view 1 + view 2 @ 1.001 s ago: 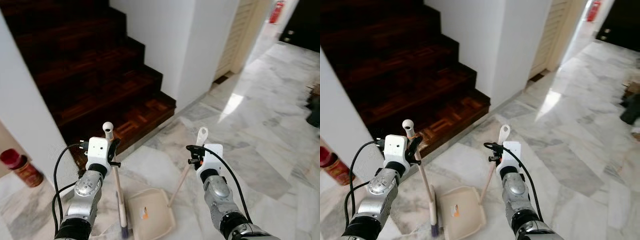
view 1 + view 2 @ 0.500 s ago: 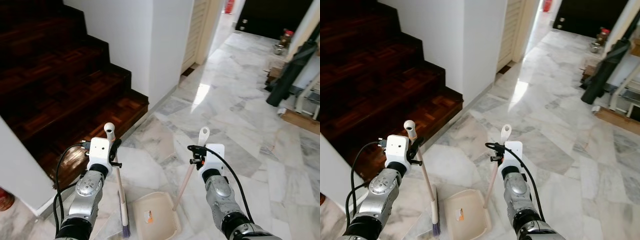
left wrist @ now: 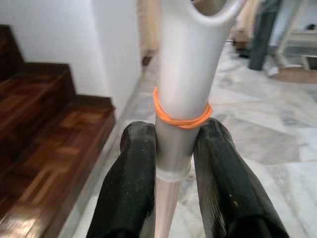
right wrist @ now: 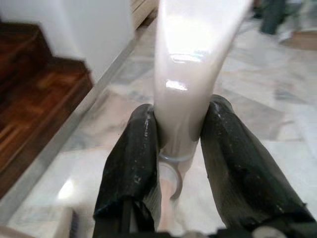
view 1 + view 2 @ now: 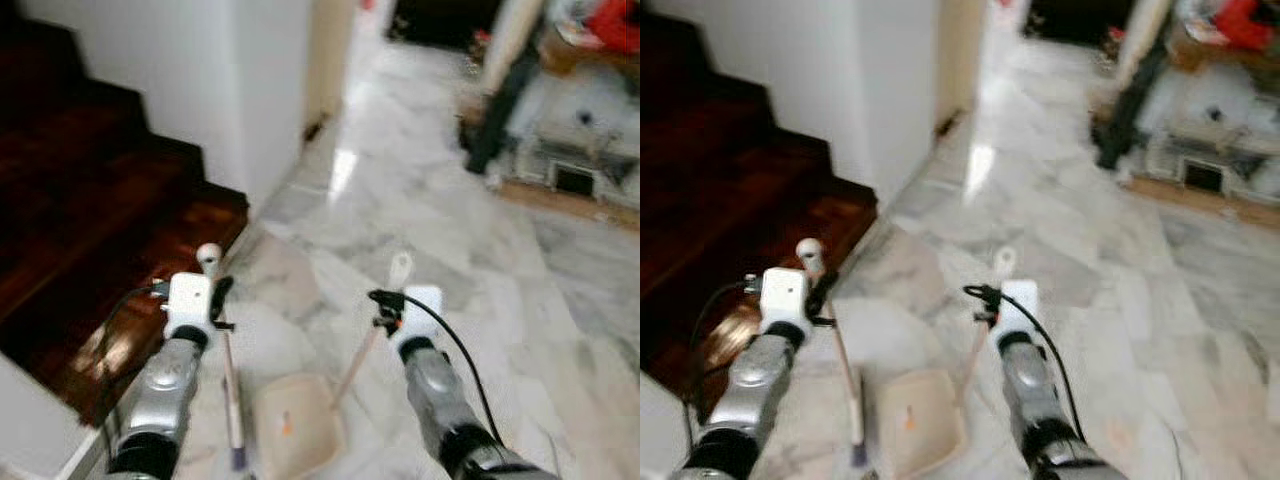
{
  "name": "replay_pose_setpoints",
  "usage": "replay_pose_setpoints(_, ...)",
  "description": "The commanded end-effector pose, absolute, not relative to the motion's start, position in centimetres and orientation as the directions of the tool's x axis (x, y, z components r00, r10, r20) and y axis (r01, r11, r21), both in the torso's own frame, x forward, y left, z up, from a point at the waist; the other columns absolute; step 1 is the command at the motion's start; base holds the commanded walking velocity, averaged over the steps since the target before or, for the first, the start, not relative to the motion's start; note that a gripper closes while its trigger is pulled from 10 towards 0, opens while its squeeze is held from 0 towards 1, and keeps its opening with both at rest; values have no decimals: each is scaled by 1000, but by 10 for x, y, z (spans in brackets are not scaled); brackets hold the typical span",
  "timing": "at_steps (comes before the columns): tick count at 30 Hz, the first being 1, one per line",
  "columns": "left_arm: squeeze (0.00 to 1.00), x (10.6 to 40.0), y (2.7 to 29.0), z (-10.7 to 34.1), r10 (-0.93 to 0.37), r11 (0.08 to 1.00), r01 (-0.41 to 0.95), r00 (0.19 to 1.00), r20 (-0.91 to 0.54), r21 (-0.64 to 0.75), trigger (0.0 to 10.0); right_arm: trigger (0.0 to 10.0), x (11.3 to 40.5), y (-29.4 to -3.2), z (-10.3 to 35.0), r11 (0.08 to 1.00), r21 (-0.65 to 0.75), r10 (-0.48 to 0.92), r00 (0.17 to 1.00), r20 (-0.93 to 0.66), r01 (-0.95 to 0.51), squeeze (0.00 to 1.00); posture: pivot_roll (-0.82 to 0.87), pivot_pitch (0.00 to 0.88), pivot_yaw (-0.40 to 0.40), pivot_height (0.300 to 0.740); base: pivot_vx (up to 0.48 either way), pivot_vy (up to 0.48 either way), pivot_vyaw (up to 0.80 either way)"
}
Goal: Sweep floor
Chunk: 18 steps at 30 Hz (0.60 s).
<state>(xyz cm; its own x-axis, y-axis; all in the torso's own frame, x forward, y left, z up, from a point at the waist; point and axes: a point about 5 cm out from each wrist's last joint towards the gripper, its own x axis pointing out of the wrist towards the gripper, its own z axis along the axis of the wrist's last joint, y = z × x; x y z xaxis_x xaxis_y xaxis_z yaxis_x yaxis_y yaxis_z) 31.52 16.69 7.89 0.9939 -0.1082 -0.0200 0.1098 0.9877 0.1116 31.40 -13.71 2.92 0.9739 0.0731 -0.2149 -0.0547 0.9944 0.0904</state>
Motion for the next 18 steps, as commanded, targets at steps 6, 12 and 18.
replay_pose_setpoints(6,0,316,174,83,-97,987,97,995,-6,128,10000,10000,322,-131,41,994,80,87,982,-166,-75,0,48,0,-50,740,0,0,-781)
replay_pose_setpoints(12,0,316,173,83,-99,987,99,995,-4,128,10000,10000,322,-131,41,994,82,88,982,-167,-75,0,49,0,-50,740,0,0,-781)
replay_pose_setpoints(18,0,315,173,83,-101,987,101,995,-6,126,10000,10000,322,-131,41,994,79,87,982,-168,-75,0,49,0,-48,740,0,0,-781)
